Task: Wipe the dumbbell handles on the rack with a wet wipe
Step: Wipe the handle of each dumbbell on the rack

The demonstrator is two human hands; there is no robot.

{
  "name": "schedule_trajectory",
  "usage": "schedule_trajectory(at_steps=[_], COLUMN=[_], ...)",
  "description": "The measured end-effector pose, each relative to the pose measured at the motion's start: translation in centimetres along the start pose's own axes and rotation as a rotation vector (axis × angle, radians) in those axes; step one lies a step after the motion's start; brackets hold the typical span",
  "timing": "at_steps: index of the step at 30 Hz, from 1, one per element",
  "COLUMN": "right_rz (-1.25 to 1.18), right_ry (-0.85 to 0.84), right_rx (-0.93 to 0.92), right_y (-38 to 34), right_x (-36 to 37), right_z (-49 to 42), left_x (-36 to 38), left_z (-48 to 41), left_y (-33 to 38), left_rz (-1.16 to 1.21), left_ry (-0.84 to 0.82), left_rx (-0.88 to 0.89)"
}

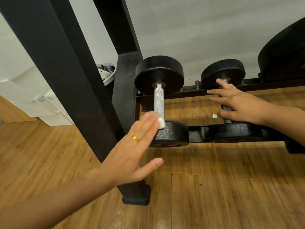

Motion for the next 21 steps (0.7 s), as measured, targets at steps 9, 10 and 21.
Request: schedule_trajectory(at_steps=[9, 10, 21], right_rz=[-0.003, -0.002, -0.019], right_ry=[-0.001, -0.004, -0.013], right_rx=[0.014, 0.015, -0.001], right_y=[0.0, 0.0, 0.0], right_x=[-0.2, -0.2, 0.0], right_z=[0.2, 0.2, 0.2], left_x=[6.1, 6.2, -0.1], left_z=[-7.4, -7.5, -4.6], left_y=[5.3, 5.4, 3.5], left_rz=[-0.590, -0.621, -0.395], left_ry=[-0.497, -0.508, -0.170], left_rx=[0.426, 0.430, 0.311])
Point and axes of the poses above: each hand's wrist, its own z-axis away from the middle knuckle, its own x-axis out of the palm, y = z × x, the point moved 9 cm from there along -z, towards the middle knuckle, and after that the axes turned 14 degrees about x, right-handed, at the moved point
